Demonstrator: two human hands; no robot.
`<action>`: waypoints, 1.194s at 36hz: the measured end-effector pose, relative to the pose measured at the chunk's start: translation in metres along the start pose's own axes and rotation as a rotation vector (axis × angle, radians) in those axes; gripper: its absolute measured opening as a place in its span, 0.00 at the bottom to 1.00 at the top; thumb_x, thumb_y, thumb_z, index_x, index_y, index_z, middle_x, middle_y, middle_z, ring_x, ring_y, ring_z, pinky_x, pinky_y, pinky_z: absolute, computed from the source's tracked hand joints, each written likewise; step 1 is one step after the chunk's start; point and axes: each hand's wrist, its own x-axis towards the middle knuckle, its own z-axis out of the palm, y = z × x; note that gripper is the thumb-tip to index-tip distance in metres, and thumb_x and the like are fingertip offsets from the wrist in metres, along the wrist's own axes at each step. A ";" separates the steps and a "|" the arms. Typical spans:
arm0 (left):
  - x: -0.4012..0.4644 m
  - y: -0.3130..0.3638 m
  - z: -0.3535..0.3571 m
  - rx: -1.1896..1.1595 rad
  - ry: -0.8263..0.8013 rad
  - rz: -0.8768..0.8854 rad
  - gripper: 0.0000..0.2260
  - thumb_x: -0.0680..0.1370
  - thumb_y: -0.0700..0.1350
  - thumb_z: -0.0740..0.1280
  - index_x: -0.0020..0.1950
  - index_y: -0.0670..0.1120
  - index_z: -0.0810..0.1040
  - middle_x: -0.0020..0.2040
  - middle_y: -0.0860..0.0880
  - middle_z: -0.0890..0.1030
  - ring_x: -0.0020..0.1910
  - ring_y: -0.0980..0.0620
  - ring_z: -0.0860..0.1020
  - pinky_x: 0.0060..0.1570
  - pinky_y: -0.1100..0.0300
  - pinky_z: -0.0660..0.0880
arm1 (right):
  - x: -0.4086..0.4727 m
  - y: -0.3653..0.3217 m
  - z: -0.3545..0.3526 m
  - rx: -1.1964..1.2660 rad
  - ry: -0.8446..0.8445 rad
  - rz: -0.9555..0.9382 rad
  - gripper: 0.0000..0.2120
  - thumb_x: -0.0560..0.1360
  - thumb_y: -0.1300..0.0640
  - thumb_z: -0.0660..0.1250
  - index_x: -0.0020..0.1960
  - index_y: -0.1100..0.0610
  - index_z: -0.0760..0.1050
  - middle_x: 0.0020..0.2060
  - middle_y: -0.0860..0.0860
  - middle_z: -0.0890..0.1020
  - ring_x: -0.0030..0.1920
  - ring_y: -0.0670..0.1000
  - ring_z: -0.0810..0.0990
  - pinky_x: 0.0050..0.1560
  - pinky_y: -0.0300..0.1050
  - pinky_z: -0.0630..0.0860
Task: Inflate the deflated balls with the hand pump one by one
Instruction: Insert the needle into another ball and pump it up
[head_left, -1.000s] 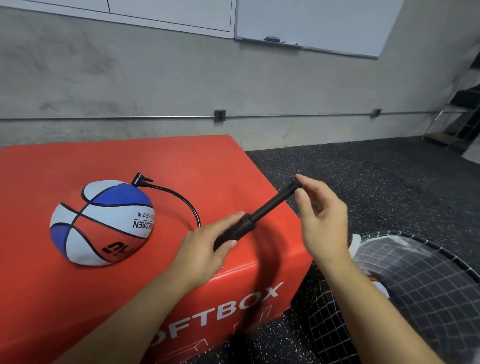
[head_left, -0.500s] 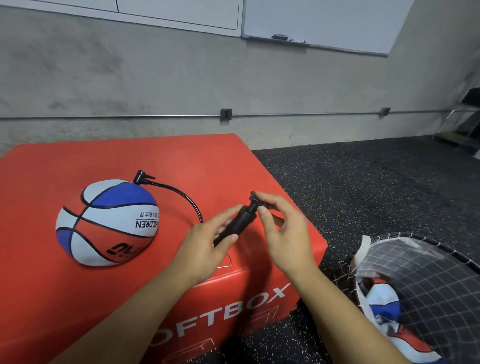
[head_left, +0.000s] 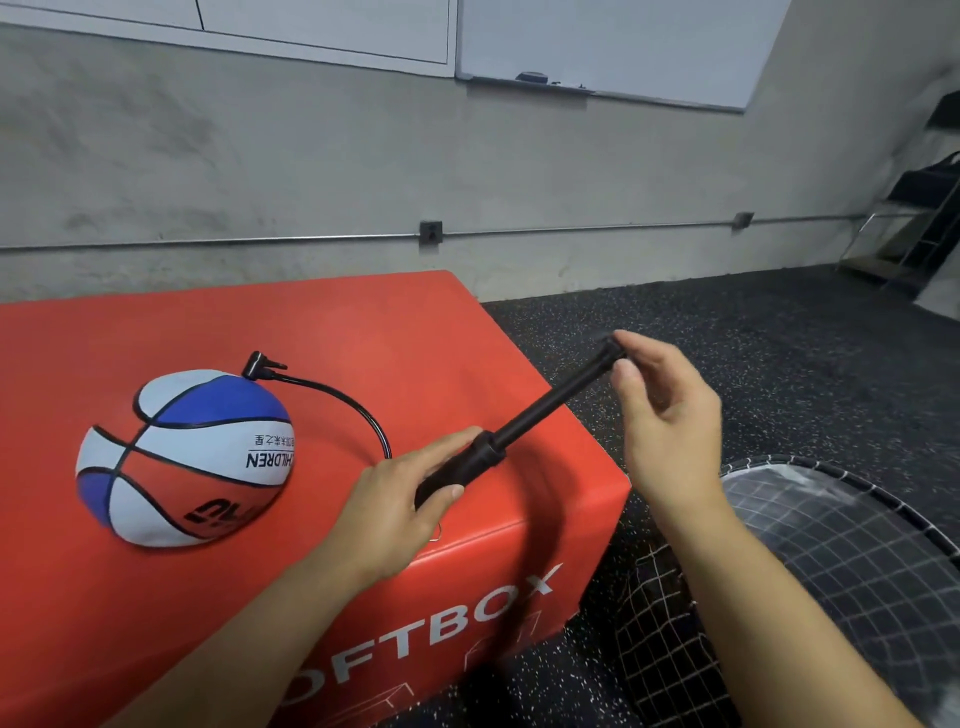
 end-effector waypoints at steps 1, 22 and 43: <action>0.000 0.002 0.000 0.026 0.000 0.010 0.31 0.81 0.45 0.71 0.76 0.72 0.66 0.64 0.65 0.82 0.59 0.57 0.84 0.66 0.55 0.78 | 0.001 0.001 -0.005 -0.003 0.012 0.006 0.14 0.83 0.65 0.66 0.62 0.48 0.81 0.56 0.46 0.86 0.58 0.46 0.84 0.62 0.46 0.79; -0.002 -0.004 -0.002 -0.080 0.038 -0.025 0.29 0.80 0.45 0.69 0.75 0.72 0.68 0.62 0.64 0.83 0.61 0.58 0.83 0.67 0.52 0.78 | -0.026 -0.001 0.039 0.011 -0.100 -0.004 0.13 0.83 0.67 0.66 0.63 0.55 0.82 0.57 0.42 0.85 0.60 0.40 0.83 0.62 0.34 0.75; 0.002 -0.010 -0.002 -0.116 0.043 -0.012 0.29 0.80 0.44 0.70 0.76 0.70 0.69 0.64 0.64 0.82 0.66 0.64 0.78 0.69 0.51 0.76 | -0.050 0.015 0.055 -0.088 -0.256 0.018 0.13 0.81 0.64 0.70 0.64 0.53 0.82 0.57 0.42 0.85 0.60 0.45 0.84 0.65 0.46 0.79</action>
